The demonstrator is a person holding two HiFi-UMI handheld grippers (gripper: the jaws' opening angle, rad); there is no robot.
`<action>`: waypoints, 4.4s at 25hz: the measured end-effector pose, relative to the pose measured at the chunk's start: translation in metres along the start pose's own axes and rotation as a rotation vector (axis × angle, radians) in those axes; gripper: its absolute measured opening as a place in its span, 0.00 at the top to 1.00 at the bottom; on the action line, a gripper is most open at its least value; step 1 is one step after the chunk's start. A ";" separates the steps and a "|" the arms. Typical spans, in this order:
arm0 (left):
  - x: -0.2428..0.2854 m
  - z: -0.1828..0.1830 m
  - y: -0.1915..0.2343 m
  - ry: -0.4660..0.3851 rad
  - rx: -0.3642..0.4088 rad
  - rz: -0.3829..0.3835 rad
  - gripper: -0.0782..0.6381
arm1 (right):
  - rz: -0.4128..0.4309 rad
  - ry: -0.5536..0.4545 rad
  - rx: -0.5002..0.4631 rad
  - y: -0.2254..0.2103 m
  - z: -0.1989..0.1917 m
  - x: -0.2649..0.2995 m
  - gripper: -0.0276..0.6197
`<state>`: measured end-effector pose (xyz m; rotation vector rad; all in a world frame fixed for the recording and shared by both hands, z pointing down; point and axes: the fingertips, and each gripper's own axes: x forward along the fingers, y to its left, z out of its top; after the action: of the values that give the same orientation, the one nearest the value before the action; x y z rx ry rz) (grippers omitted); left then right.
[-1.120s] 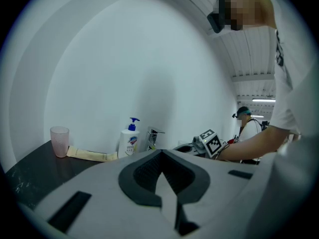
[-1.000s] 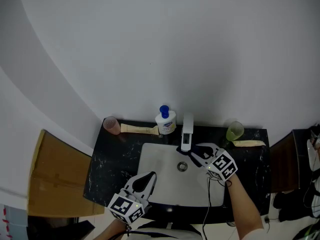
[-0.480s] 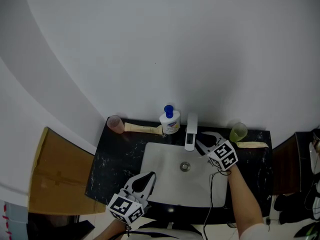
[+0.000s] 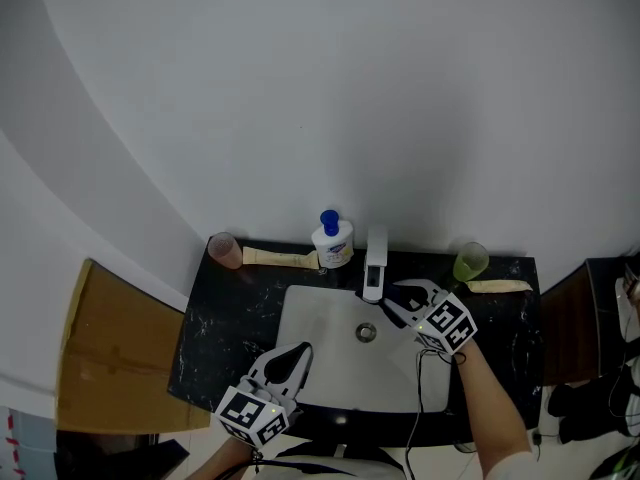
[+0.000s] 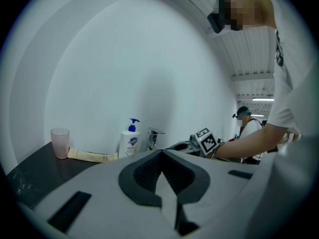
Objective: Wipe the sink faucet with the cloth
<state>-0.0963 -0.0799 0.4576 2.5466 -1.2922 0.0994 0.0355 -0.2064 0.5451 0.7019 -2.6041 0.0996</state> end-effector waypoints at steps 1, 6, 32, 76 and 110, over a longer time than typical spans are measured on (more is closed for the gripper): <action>-0.001 0.000 0.000 0.001 0.001 0.002 0.89 | -0.034 0.004 -0.008 -0.010 0.002 0.003 0.80; -0.006 0.001 0.004 0.006 0.003 0.019 0.89 | -0.192 0.014 -0.018 -0.060 0.012 0.017 0.80; -0.001 0.004 0.001 0.008 -0.001 0.009 0.89 | -0.248 0.030 -0.001 -0.060 0.016 0.018 0.80; -0.010 0.002 0.009 0.015 0.006 0.040 0.89 | -0.224 0.005 0.041 -0.053 0.001 0.032 0.80; -0.017 -0.001 0.012 0.021 0.001 0.066 0.89 | -0.238 0.161 0.060 -0.059 -0.043 0.056 0.80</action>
<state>-0.1159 -0.0728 0.4574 2.4977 -1.3689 0.1400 0.0383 -0.2763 0.6053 0.9771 -2.3549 0.1553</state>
